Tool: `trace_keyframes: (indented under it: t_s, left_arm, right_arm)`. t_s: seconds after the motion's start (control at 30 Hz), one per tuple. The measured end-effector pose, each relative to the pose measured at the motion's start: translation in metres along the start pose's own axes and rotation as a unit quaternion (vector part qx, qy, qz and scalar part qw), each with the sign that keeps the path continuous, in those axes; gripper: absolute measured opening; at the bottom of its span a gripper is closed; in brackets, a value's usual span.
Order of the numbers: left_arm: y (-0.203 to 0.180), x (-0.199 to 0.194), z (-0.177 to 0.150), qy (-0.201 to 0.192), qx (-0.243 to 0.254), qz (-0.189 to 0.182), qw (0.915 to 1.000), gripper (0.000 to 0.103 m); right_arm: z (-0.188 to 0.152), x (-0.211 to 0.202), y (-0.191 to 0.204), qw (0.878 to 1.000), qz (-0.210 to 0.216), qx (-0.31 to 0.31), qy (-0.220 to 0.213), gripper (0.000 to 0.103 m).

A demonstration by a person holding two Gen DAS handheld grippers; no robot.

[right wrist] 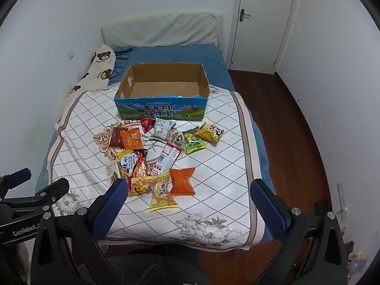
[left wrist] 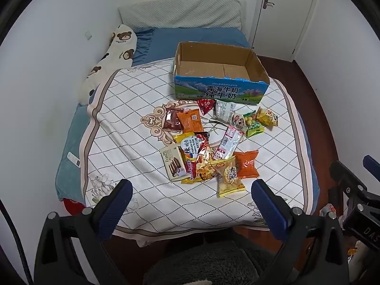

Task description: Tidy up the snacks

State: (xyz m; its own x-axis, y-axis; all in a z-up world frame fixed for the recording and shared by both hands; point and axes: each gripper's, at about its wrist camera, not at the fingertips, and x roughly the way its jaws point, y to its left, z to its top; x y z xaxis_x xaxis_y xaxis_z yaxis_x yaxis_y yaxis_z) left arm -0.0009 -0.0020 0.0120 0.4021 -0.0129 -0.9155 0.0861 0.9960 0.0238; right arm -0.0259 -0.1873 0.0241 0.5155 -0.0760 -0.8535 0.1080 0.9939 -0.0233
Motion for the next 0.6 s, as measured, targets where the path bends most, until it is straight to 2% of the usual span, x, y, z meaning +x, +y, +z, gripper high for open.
trace_keyframes:
  t_s: [0.6]
  left_arm:
    - [-0.0039, -0.004, 0.001, -0.007, 0.008, 0.0, 0.9999, 0.102]
  right_arm:
    - [-0.0007, -0.0064, -0.0036, 1.0, 0.007, 0.016, 0.002, 0.103]
